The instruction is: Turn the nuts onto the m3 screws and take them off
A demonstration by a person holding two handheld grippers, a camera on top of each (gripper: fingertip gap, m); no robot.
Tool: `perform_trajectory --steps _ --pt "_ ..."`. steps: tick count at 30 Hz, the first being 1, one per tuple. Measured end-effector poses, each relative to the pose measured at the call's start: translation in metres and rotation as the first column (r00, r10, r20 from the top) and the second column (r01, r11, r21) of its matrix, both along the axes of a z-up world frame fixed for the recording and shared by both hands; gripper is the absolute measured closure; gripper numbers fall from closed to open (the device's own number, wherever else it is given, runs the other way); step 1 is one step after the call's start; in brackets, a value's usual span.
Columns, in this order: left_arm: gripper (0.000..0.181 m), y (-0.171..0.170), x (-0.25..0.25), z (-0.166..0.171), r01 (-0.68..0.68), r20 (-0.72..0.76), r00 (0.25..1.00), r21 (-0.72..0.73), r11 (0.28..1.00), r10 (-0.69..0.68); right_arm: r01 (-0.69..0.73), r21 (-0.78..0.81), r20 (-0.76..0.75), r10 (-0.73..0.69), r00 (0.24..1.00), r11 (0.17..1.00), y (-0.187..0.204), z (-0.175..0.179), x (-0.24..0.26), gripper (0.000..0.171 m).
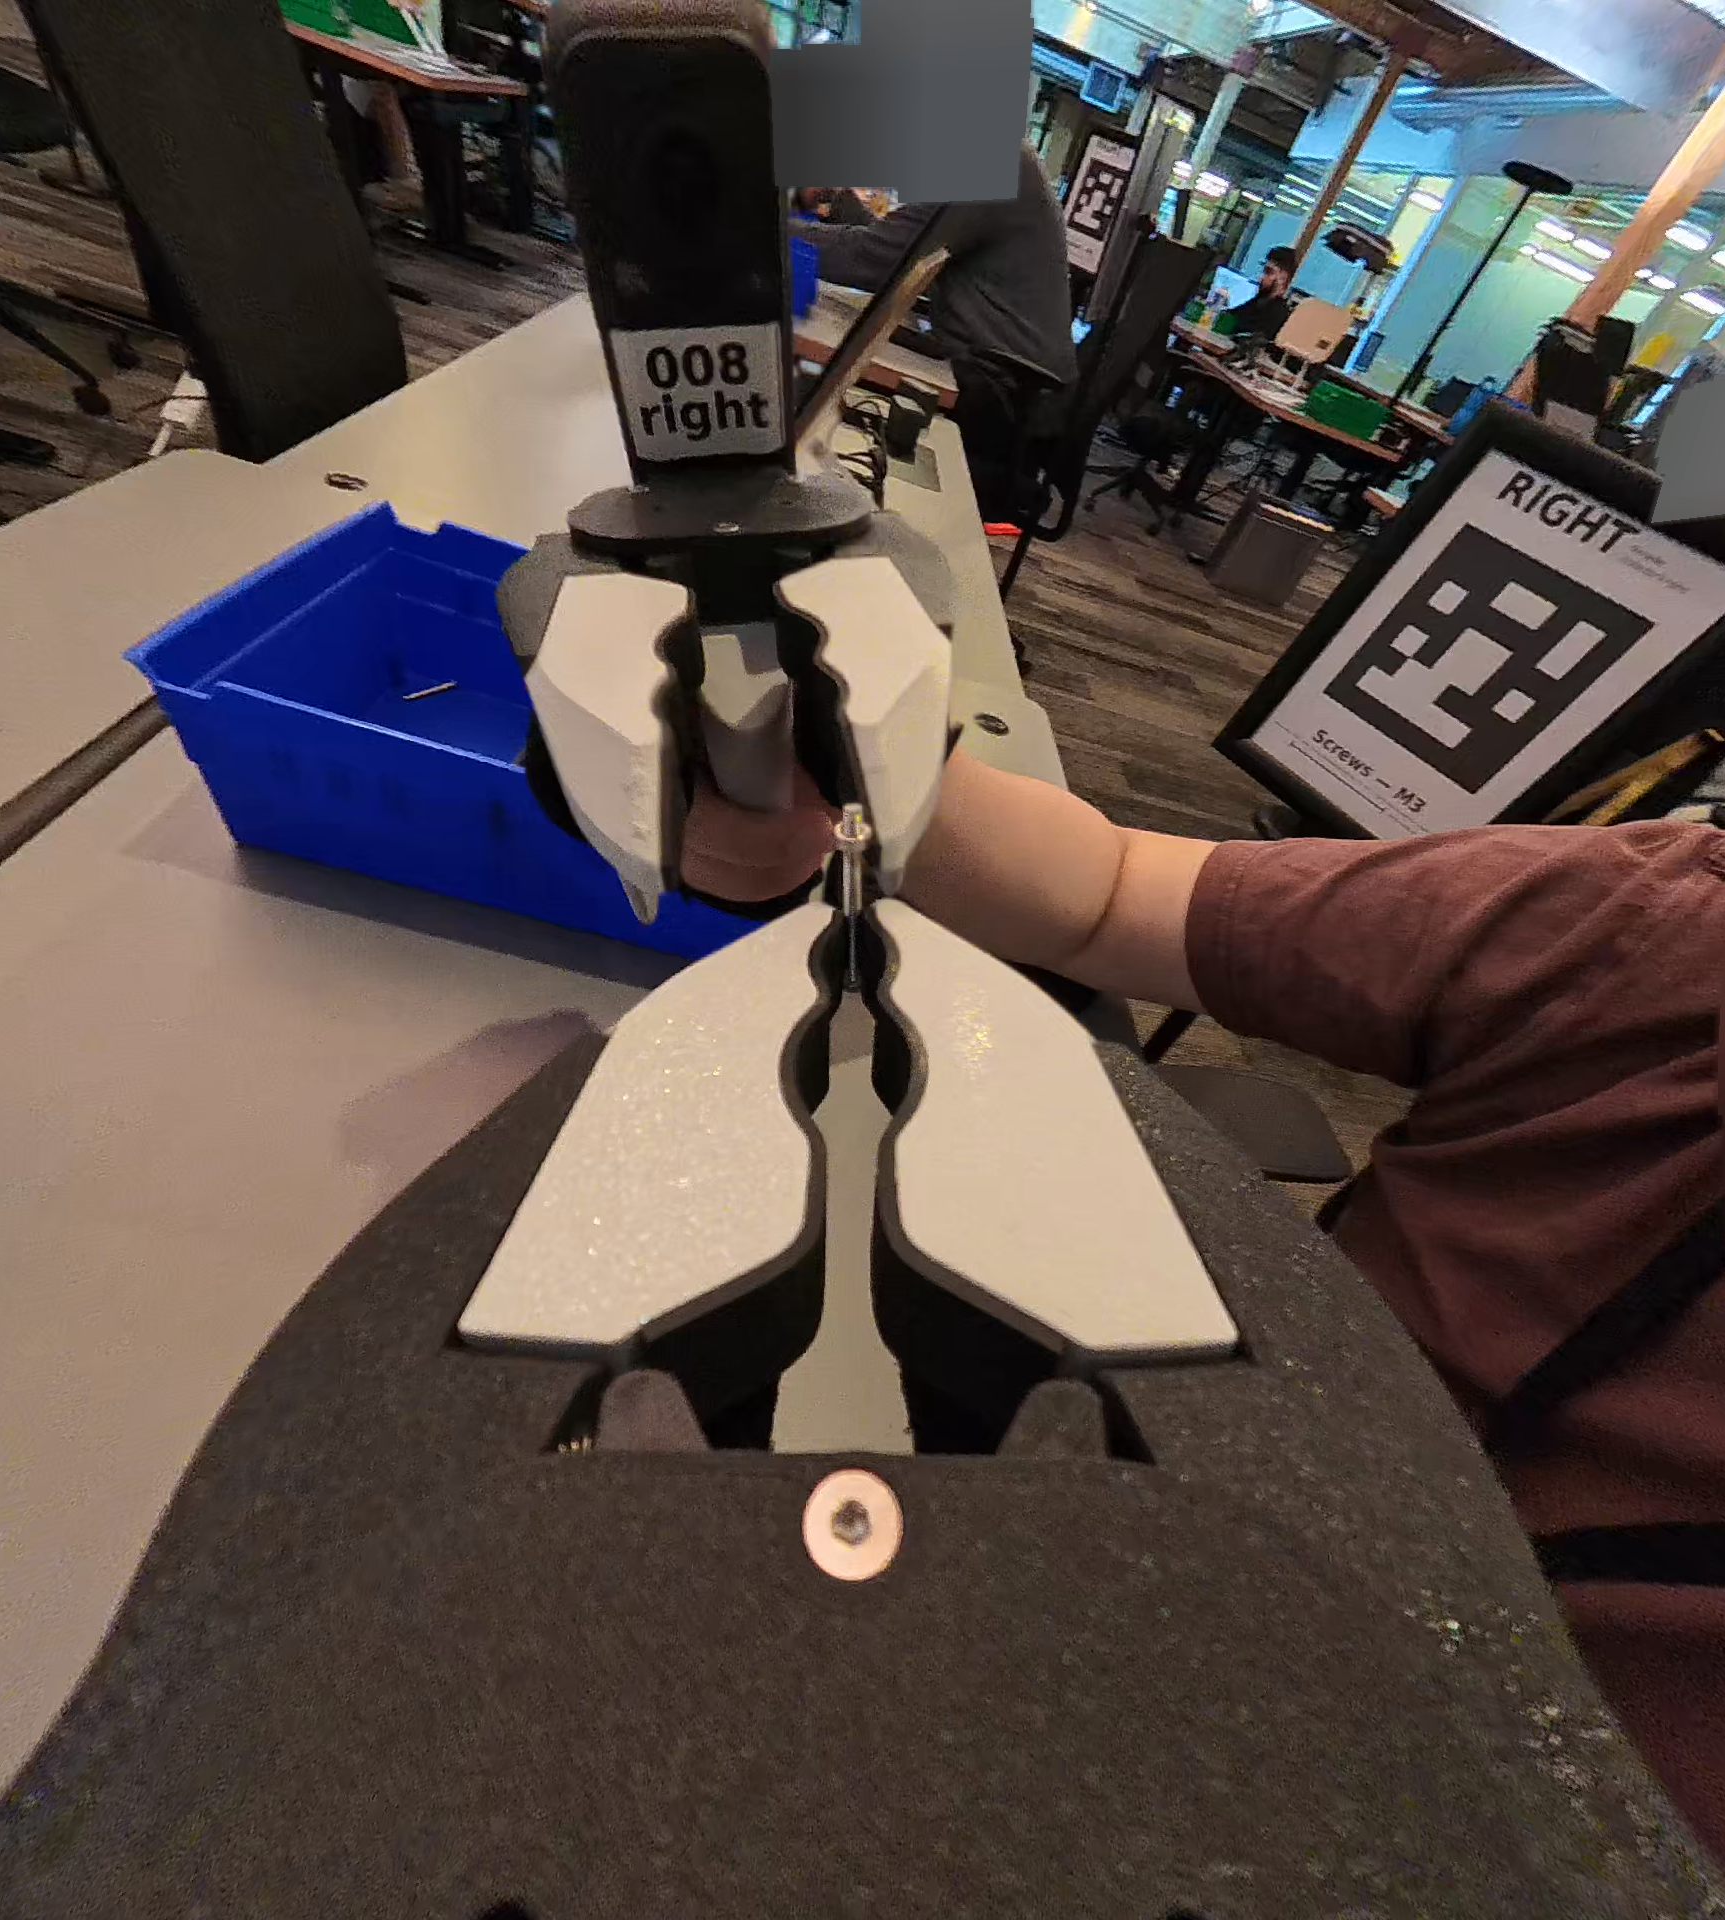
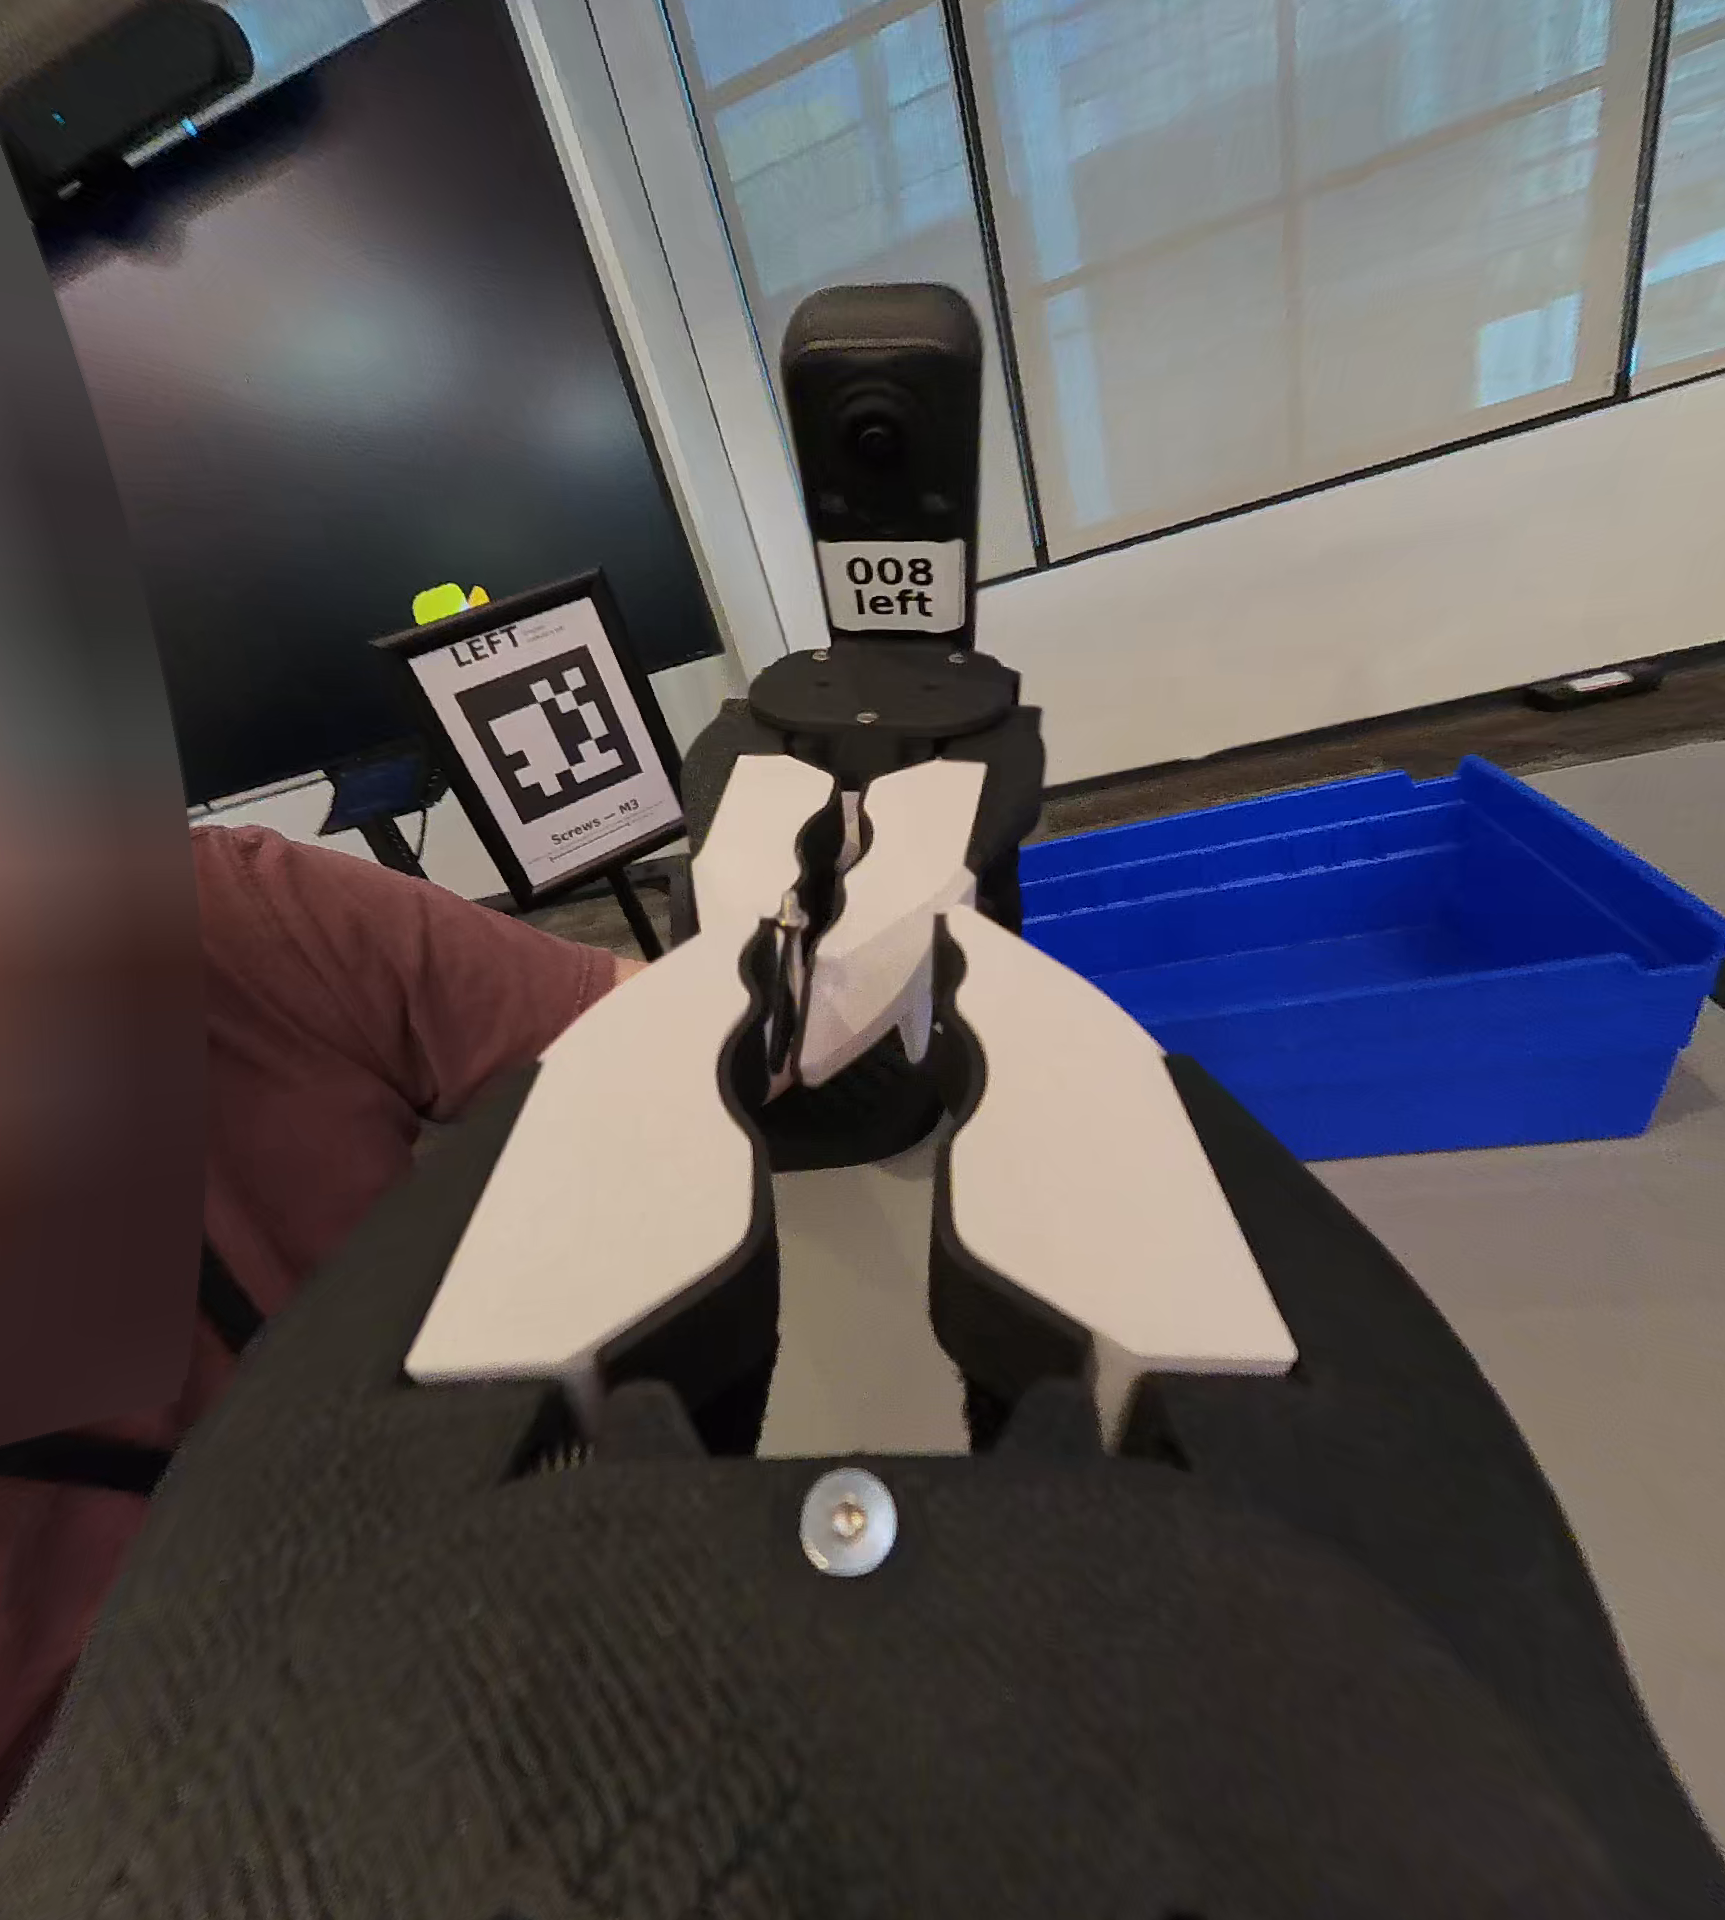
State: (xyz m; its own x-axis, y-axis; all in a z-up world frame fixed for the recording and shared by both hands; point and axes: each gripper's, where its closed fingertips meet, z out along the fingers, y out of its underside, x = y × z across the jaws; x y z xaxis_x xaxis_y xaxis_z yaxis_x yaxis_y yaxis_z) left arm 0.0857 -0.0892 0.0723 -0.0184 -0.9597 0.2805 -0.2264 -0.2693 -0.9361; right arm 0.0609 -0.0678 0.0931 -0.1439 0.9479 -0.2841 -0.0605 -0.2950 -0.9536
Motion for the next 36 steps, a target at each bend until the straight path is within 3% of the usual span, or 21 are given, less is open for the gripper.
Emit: perform_trajectory --steps 3,10,15,18,24,28,30,36 --pt "0.179 0.004 -0.003 -0.002 -0.021 -0.020 1.000 0.001 1.000 0.021 0.050 -0.058 -0.045 -0.053 0.998 0.997 0.019 0.002 0.011 0.148" --pt "0.179 0.003 0.000 -0.004 -0.001 -0.011 1.000 -0.015 1.000 0.000 -0.003 0.016 -0.003 0.003 1.000 1.000 -0.007 0.002 -0.006 0.145" --pt "0.179 0.002 0.000 0.000 -0.014 -0.004 1.000 -0.002 1.000 0.014 0.007 -0.023 -0.009 -0.007 1.000 1.000 0.003 0.002 0.002 0.142" --pt "0.179 0.000 -0.003 0.004 0.008 0.021 1.000 -0.034 0.999 -0.007 0.015 -0.069 -0.062 -0.020 0.998 0.997 0.011 0.007 0.010 0.150" --pt "0.179 -0.002 0.000 0.001 0.019 0.010 1.000 -0.034 0.999 -0.019 -0.023 -0.001 -0.041 0.023 0.999 1.000 -0.011 0.010 -0.003 0.147" --pt "0.179 -0.001 0.000 0.002 0.001 0.012 1.000 -0.015 1.000 -0.001 0.001 -0.005 -0.029 -0.001 1.000 1.000 0.000 0.006 0.002 0.145" --pt "0.179 -0.003 -0.002 0.005 0.017 0.018 1.000 -0.026 1.000 -0.016 0.018 -0.045 -0.065 -0.021 0.998 0.999 0.010 0.008 0.010 0.151" --pt "0.179 -0.001 -0.001 0.003 0.008 0.016 1.000 -0.029 1.000 -0.007 -0.064 -0.024 -0.081 0.062 0.995 0.998 -0.011 0.014 0.002 0.147"
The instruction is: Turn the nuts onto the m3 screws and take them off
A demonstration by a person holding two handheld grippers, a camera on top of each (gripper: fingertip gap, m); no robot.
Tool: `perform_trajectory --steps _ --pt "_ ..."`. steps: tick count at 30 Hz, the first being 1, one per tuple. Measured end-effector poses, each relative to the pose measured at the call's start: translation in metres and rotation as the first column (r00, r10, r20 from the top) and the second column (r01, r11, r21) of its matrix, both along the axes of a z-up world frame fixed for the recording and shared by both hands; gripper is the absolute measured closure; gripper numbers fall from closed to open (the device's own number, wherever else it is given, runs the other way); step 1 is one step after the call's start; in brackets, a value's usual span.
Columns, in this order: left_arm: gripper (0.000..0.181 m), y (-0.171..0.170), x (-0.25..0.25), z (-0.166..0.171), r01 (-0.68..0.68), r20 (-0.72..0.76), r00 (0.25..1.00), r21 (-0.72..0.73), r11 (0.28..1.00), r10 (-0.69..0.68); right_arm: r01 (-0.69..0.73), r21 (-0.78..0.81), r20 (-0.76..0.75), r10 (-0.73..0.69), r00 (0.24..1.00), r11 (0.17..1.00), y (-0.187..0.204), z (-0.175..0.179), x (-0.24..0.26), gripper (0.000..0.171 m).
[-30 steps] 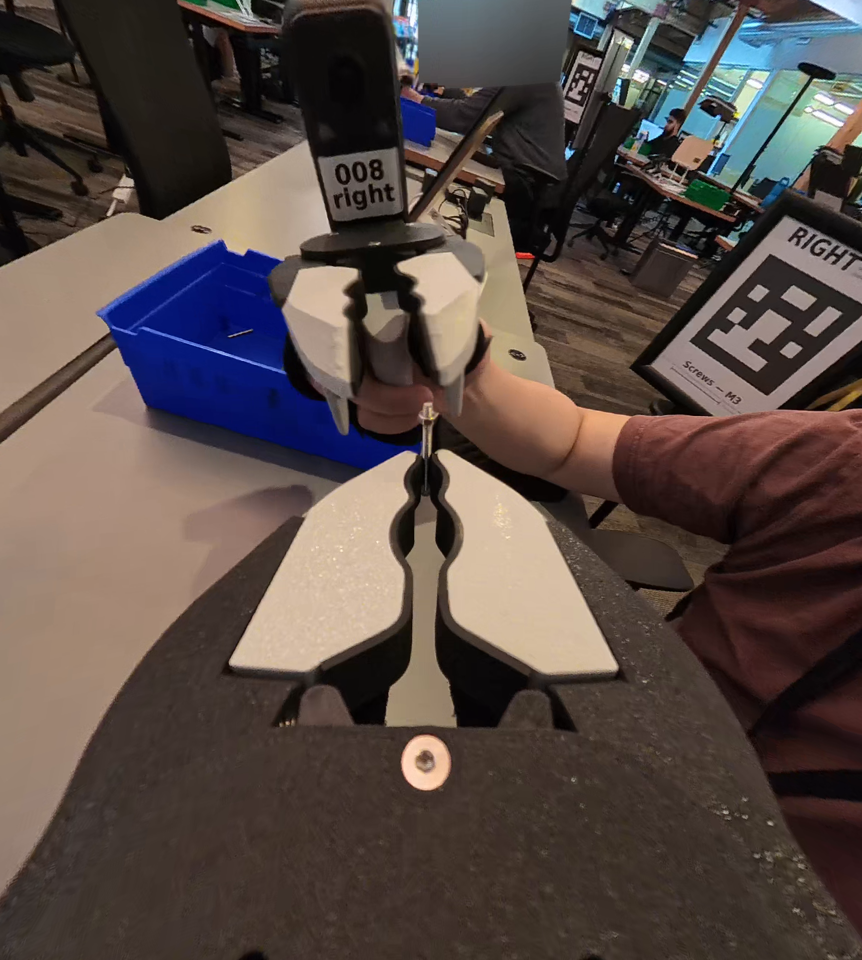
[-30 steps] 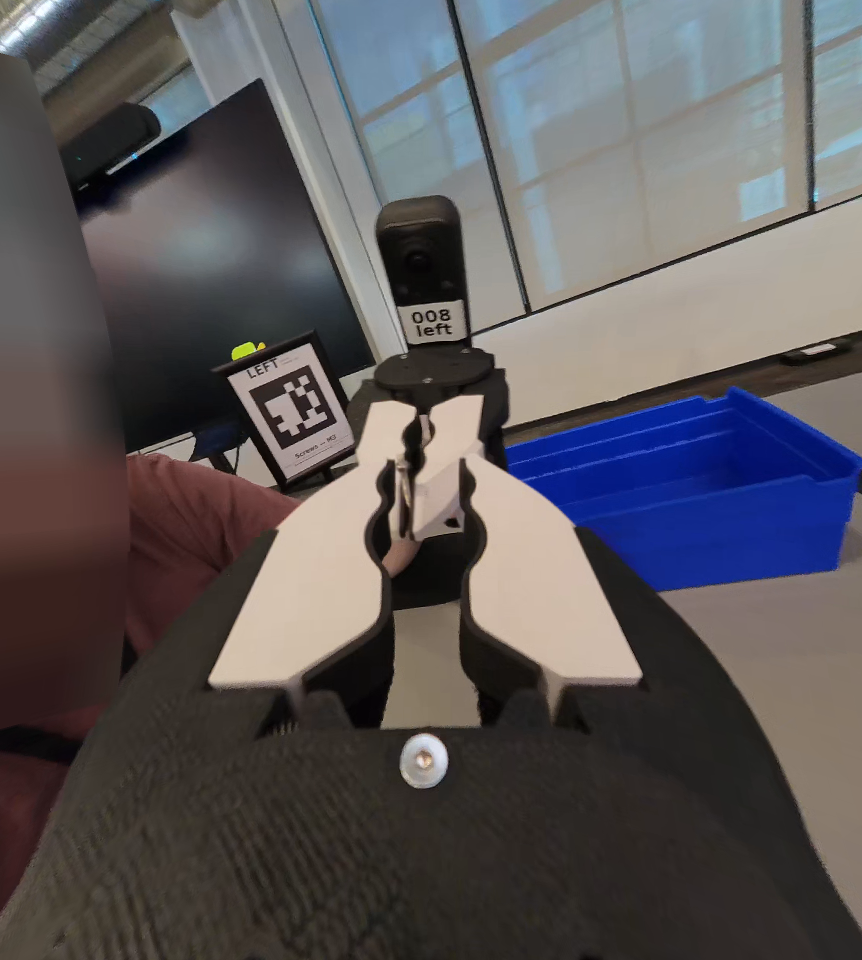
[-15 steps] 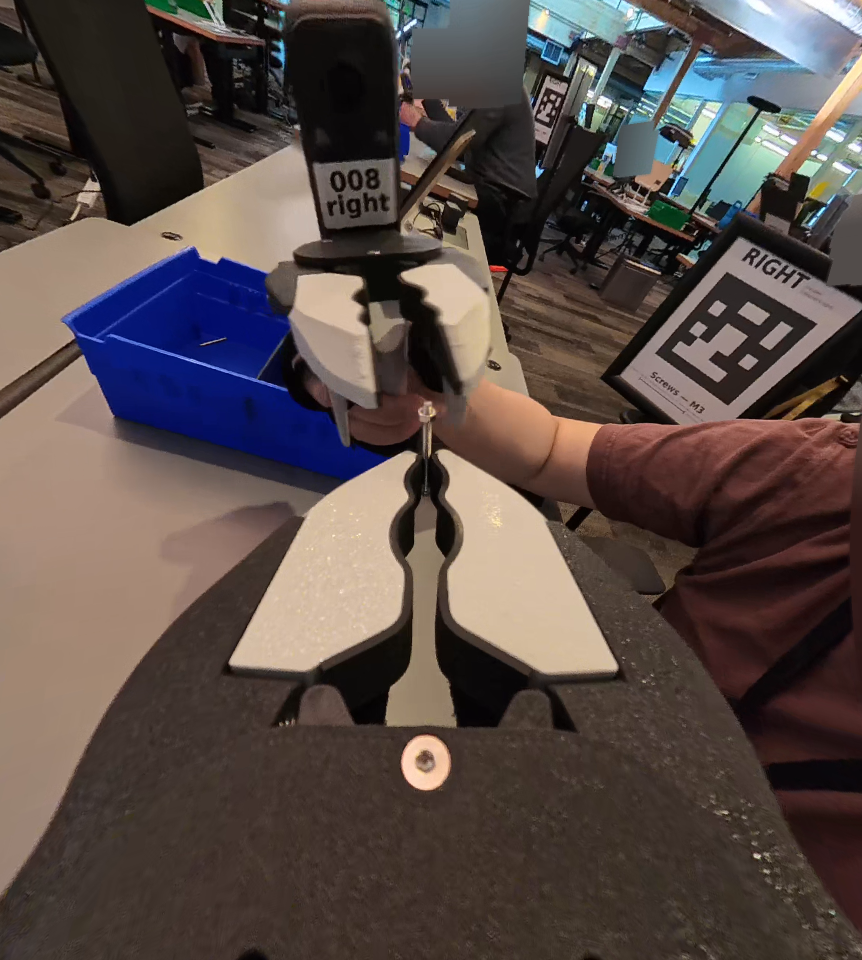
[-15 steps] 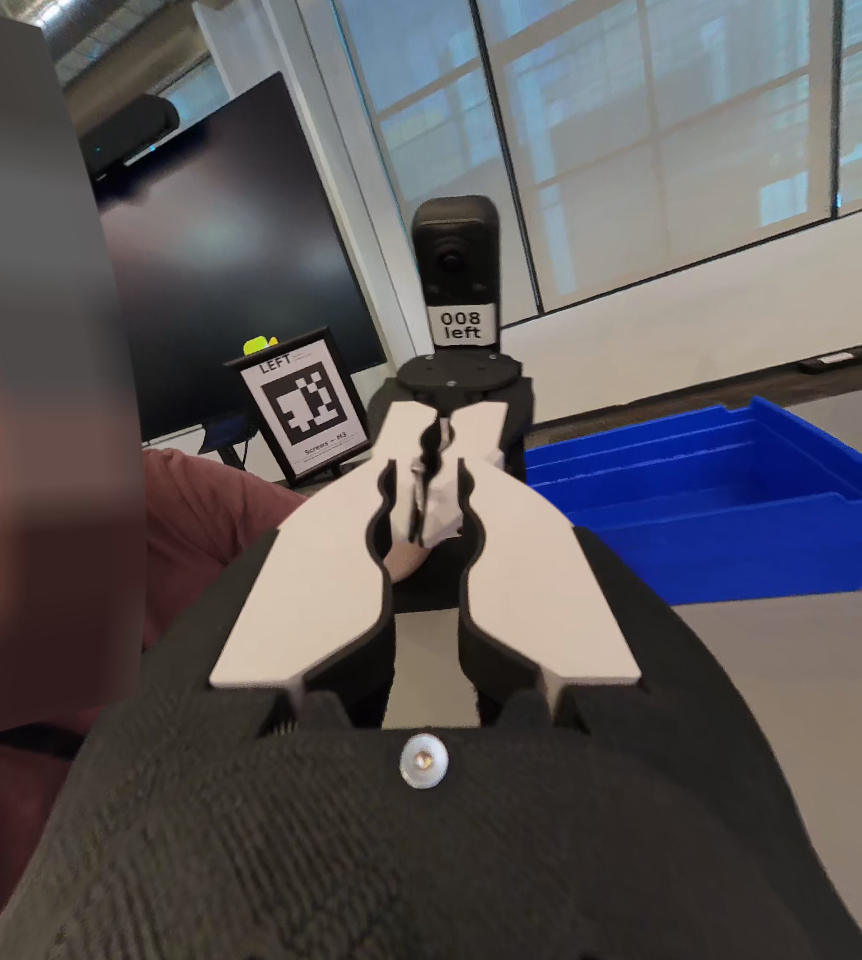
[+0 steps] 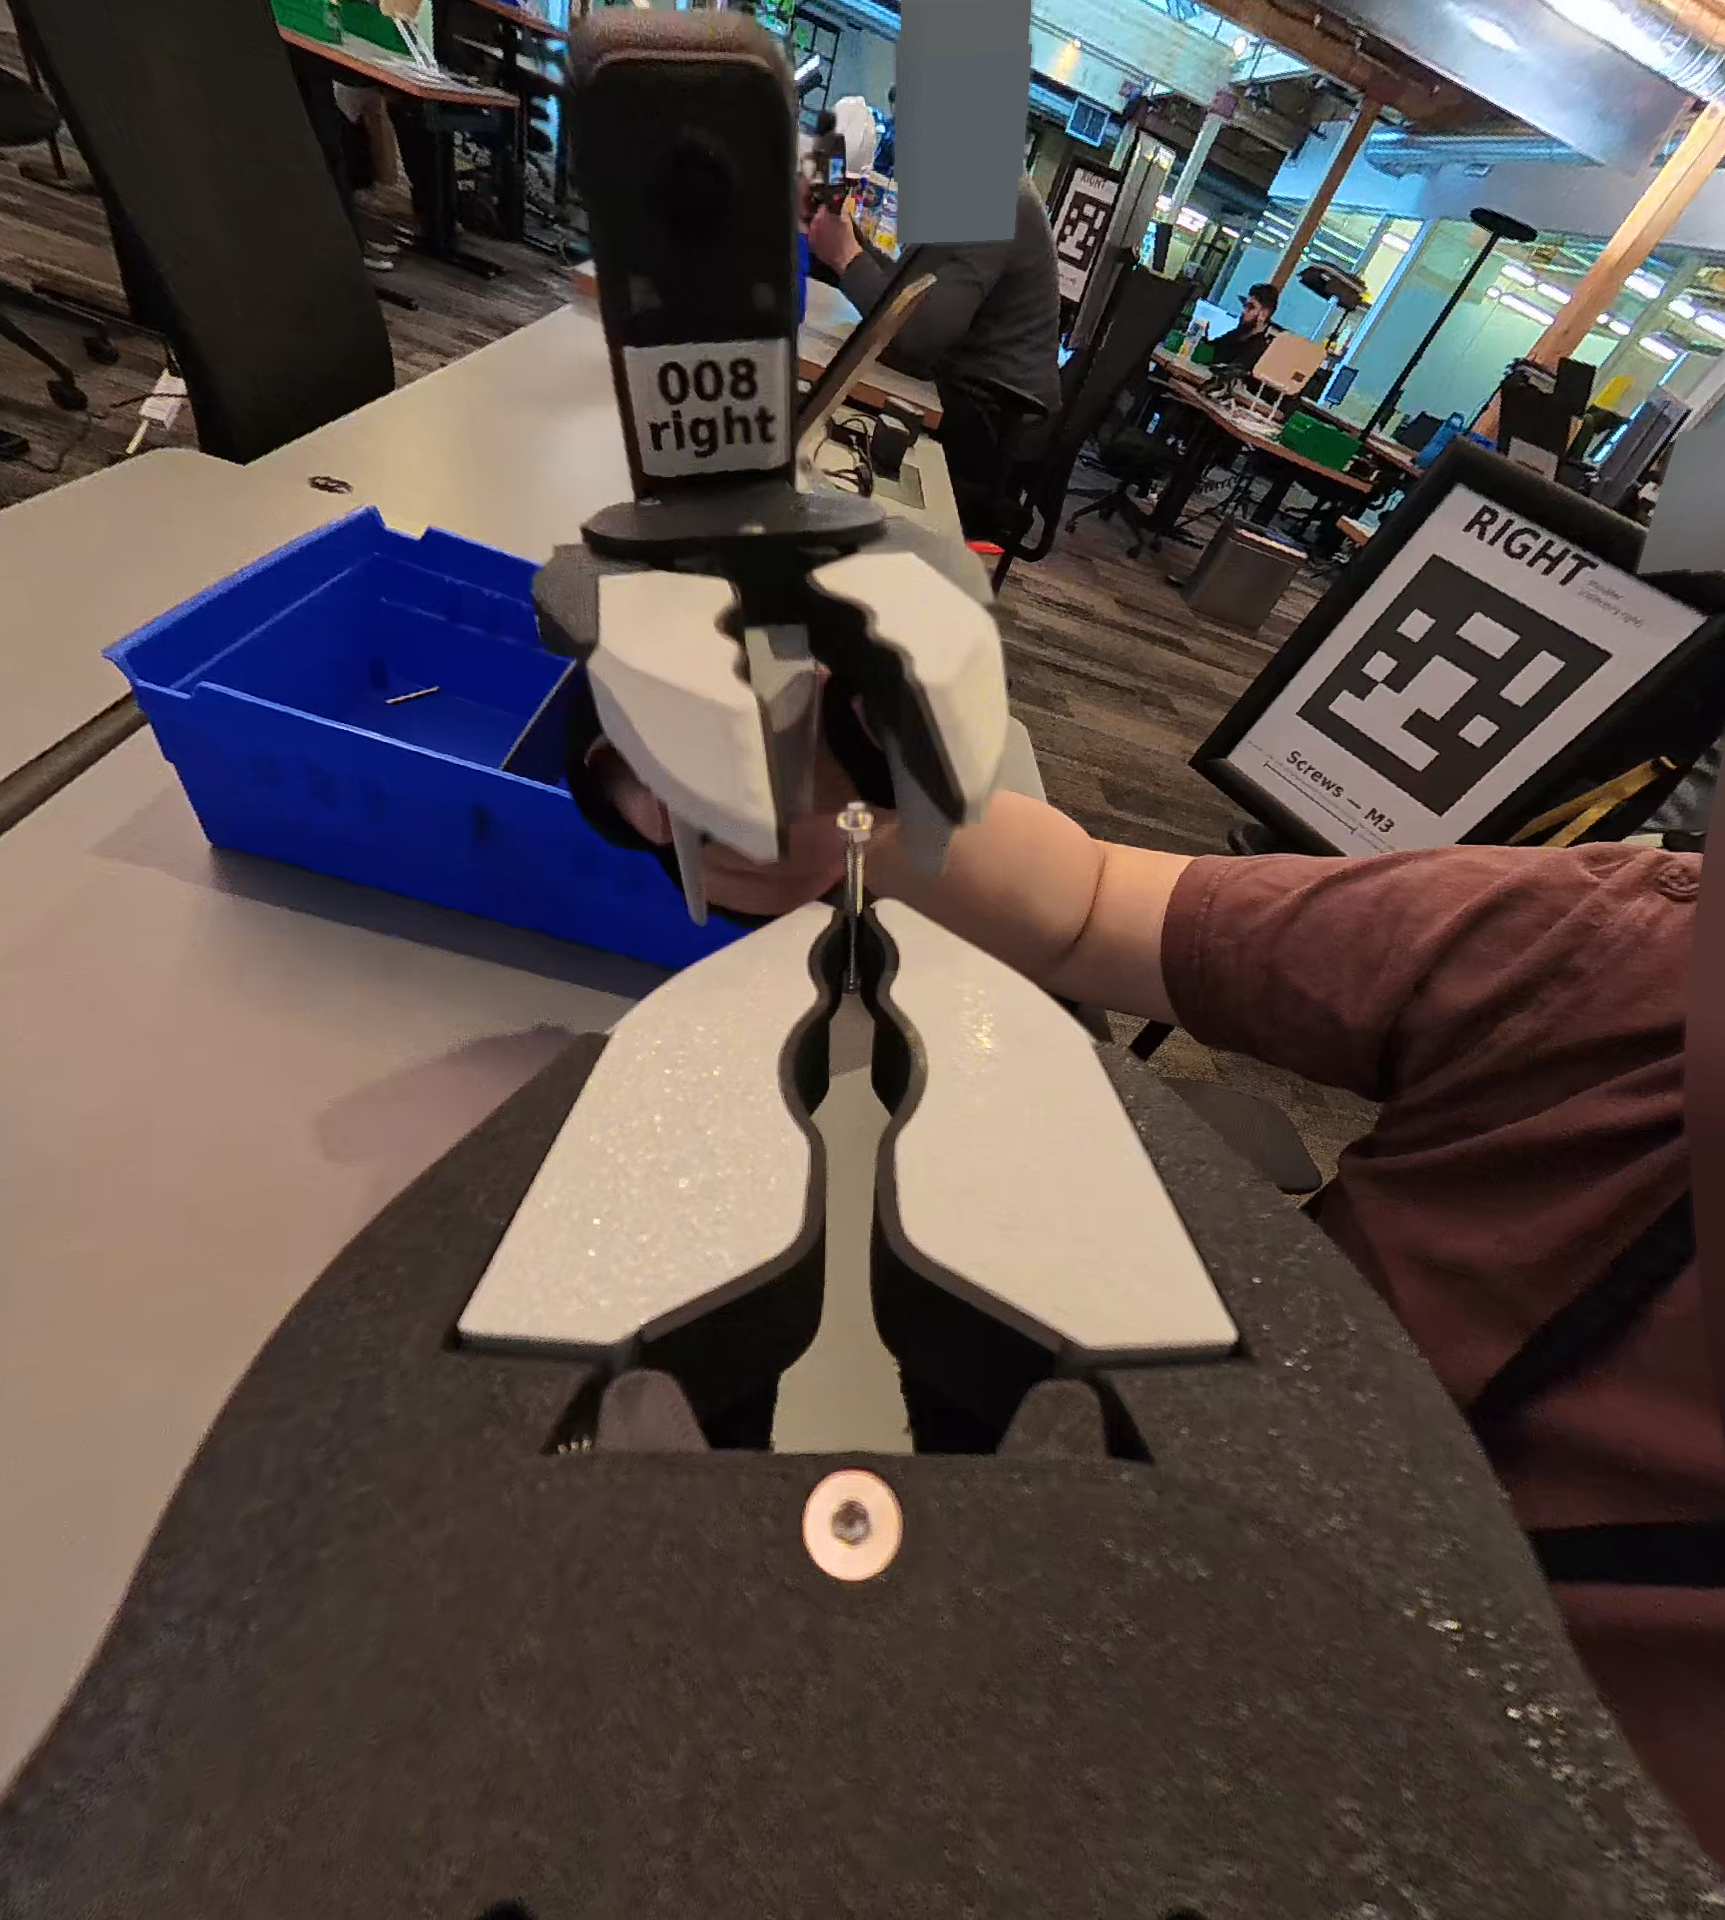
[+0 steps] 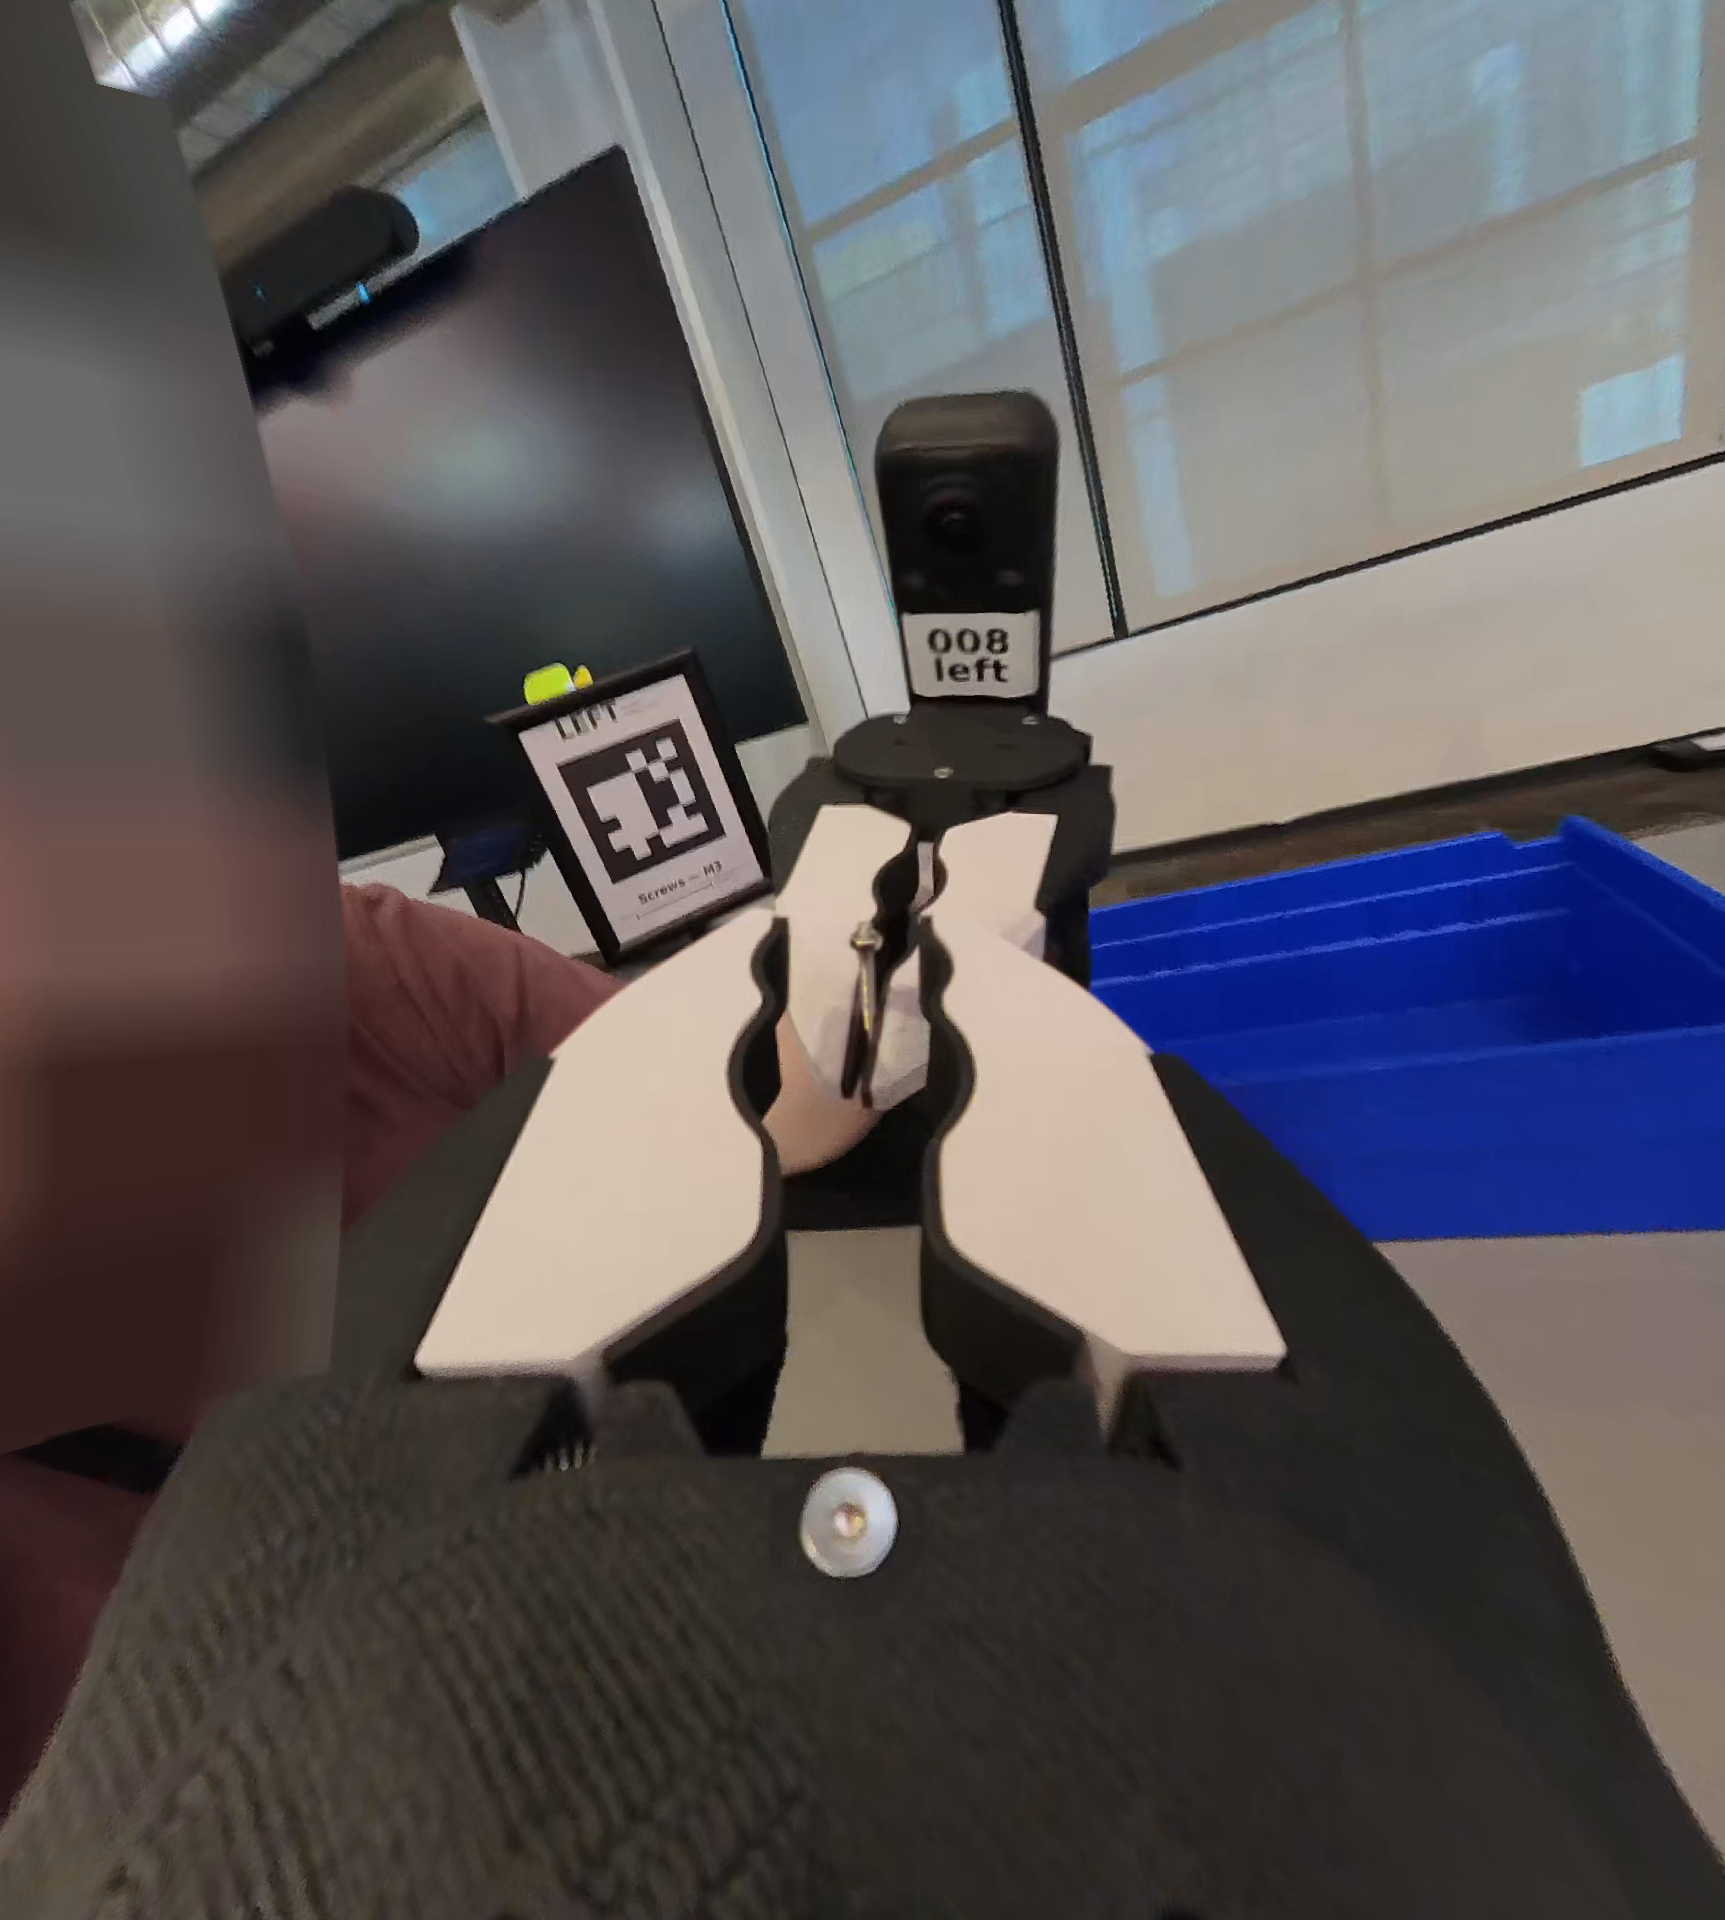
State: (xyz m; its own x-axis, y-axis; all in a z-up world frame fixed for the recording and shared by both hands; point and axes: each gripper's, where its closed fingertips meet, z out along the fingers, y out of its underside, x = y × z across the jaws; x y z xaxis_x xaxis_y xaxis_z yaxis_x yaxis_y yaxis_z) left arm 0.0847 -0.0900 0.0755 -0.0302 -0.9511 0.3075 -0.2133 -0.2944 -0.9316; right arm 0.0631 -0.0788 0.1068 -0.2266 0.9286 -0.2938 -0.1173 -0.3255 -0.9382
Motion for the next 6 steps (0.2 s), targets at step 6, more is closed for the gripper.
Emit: perform_trajectory --steps 6 --pt "0.179 -0.0022 0.0013 0.0003 -0.003 -0.004 1.000 0.013 1.000 0.003 0.036 0.019 0.027 -0.037 0.999 0.999 0.0072 -0.0066 -0.0006 0.147"
